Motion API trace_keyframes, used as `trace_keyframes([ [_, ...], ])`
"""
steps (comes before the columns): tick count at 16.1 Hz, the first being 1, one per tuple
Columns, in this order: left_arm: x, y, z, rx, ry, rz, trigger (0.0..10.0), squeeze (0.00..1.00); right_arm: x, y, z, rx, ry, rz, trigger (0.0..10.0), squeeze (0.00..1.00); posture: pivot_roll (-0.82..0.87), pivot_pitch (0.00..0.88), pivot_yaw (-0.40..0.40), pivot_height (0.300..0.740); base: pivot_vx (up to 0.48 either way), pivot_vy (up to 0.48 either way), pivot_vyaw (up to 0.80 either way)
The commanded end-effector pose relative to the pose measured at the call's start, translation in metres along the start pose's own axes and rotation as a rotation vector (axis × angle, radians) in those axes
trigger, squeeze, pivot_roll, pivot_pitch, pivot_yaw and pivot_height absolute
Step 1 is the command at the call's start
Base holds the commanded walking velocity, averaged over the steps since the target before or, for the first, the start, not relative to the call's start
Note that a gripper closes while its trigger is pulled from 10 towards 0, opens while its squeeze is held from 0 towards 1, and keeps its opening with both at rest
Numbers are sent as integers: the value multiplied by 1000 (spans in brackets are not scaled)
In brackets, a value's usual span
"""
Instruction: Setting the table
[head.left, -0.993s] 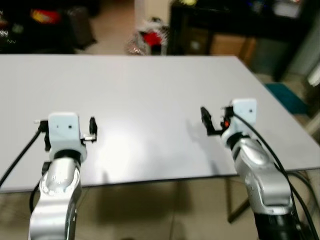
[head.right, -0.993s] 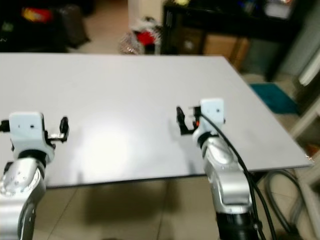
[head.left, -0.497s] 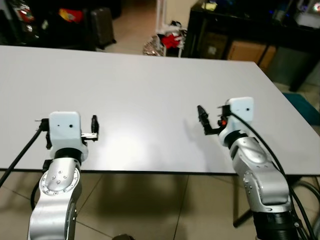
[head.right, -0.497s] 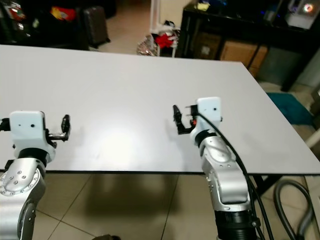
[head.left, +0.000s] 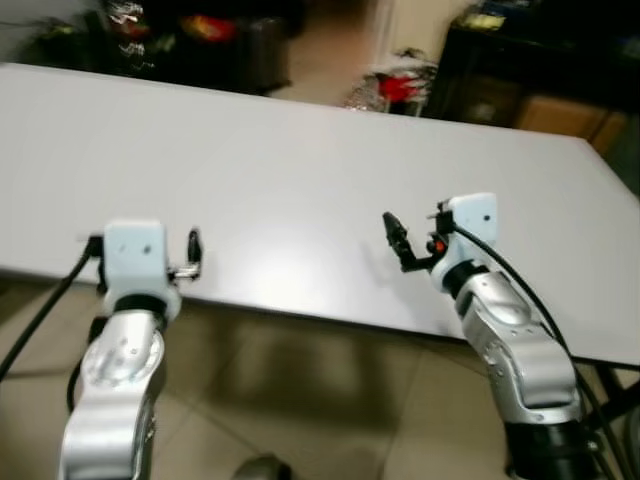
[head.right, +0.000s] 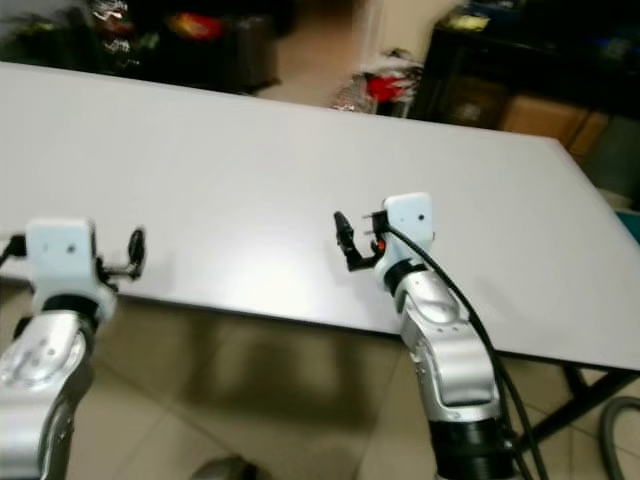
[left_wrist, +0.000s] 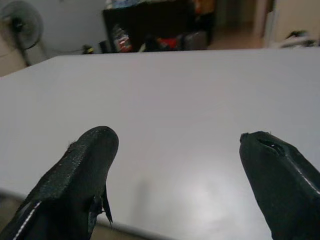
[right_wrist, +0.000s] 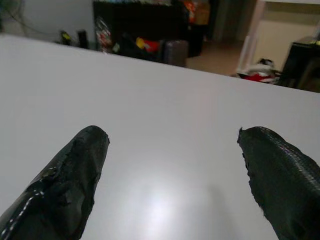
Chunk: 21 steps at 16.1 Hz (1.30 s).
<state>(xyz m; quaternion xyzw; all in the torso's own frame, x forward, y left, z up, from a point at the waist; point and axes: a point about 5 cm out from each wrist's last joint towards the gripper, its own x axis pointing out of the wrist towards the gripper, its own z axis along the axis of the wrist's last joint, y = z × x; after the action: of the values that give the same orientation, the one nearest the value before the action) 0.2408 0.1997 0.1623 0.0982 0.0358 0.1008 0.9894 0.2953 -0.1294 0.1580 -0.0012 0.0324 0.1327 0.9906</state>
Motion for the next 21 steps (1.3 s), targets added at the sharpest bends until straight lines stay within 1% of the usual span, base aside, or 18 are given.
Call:
trace_keyframes([
  [1,3,-3,6,7,-20,-13,10000,0,1,-4,4,-6,-11,-17,10000,0,-12,0,-48,740,0,259,800],
  [2,4,-3,6,9,-21,-15,10000,0,2,-5,4,-13,-12,-22,10000,0,-12,0,-49,740,0,259,800],
  [5,4,0,5,14,-22,-12,10000,0,1,-9,1,-8,-1,-56,10000,0,-13,0,-47,740,0,259,0],
  [8,5,1,5,16,-21,-13,10000,0,0,-10,-1,-12,5,-63,10000,0,-16,0,-46,740,0,261,0],
  [21,2,-2,2,15,-11,-26,10000,0,0,-8,-1,-34,10,-60,10000,0,-28,0,-43,740,0,260,0],
])
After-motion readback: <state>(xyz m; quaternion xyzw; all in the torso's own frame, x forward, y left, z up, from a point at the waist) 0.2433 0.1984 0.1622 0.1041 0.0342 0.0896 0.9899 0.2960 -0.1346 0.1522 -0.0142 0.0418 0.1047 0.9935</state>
